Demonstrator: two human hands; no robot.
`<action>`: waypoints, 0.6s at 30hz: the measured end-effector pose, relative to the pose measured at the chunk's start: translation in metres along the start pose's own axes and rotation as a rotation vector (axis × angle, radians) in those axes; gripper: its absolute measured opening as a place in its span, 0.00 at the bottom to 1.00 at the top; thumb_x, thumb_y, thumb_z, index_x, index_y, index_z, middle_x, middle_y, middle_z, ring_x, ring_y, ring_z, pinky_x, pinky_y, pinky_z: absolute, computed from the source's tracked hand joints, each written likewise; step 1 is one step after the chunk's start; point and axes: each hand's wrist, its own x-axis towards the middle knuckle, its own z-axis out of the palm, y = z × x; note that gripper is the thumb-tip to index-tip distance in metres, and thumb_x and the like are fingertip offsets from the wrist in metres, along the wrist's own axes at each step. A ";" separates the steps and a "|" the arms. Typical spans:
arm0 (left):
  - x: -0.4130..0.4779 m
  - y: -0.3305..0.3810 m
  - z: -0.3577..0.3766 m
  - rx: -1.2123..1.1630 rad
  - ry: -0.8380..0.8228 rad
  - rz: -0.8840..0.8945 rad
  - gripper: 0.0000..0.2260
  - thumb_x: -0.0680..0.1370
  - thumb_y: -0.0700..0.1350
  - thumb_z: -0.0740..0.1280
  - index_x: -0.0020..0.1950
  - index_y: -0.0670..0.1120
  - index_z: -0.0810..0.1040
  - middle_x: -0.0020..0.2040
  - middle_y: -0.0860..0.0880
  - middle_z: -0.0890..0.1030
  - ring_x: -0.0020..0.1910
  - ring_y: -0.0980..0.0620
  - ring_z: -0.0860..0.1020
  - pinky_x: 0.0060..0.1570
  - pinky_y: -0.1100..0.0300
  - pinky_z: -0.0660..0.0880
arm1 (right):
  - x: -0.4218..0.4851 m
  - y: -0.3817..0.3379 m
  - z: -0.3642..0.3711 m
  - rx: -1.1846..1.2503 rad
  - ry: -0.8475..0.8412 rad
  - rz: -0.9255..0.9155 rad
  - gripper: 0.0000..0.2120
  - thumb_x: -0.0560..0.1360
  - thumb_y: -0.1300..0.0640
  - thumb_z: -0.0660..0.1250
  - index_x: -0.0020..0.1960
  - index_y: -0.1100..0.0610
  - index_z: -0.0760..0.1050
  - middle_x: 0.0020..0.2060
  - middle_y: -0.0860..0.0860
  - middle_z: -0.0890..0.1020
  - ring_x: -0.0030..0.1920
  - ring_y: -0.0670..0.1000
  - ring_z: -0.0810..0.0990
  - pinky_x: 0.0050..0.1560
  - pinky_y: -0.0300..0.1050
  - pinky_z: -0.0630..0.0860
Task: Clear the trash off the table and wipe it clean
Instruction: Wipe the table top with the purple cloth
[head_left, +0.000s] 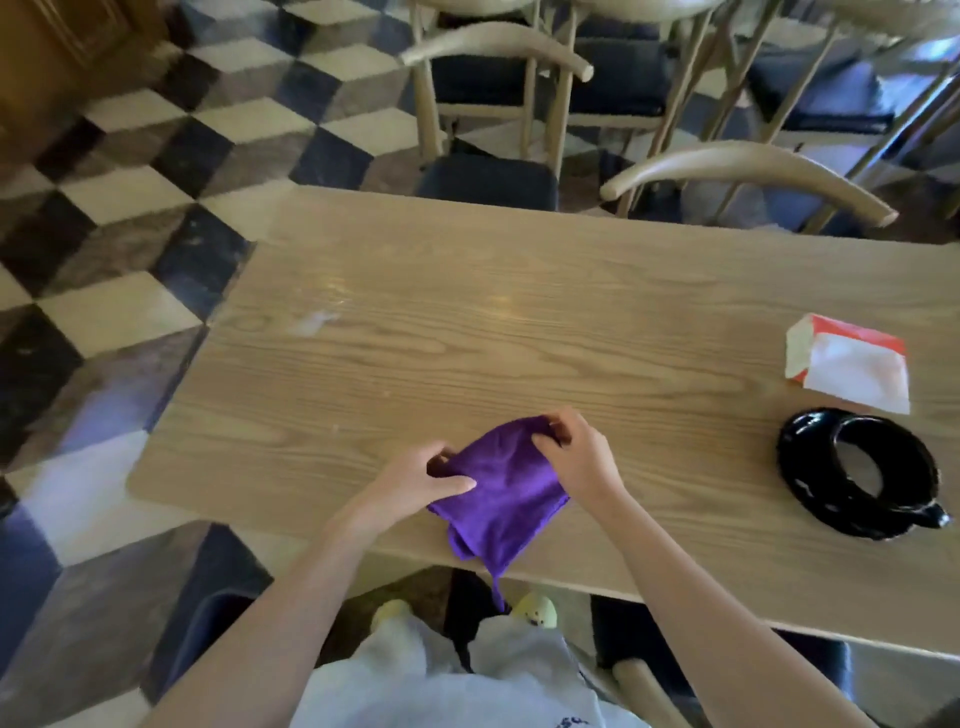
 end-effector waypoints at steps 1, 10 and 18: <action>-0.008 -0.009 -0.011 -0.031 0.007 -0.035 0.07 0.70 0.43 0.73 0.44 0.52 0.78 0.40 0.55 0.80 0.40 0.59 0.77 0.38 0.71 0.71 | 0.000 -0.007 0.009 0.009 -0.019 -0.016 0.10 0.73 0.61 0.68 0.54 0.58 0.77 0.42 0.49 0.79 0.44 0.48 0.76 0.42 0.29 0.65; -0.059 -0.085 -0.080 -0.242 0.172 -0.149 0.07 0.73 0.35 0.68 0.49 0.41 0.80 0.41 0.48 0.80 0.41 0.52 0.76 0.43 0.60 0.72 | -0.013 -0.060 0.100 -0.007 -0.082 -0.058 0.08 0.72 0.62 0.69 0.51 0.58 0.78 0.40 0.49 0.78 0.42 0.49 0.75 0.39 0.32 0.64; -0.044 -0.124 -0.166 -0.315 0.410 -0.133 0.11 0.72 0.34 0.70 0.53 0.41 0.80 0.33 0.55 0.80 0.34 0.59 0.77 0.36 0.65 0.72 | 0.005 -0.113 0.174 -0.095 -0.082 -0.030 0.09 0.74 0.58 0.66 0.53 0.60 0.77 0.40 0.51 0.77 0.43 0.52 0.74 0.35 0.35 0.60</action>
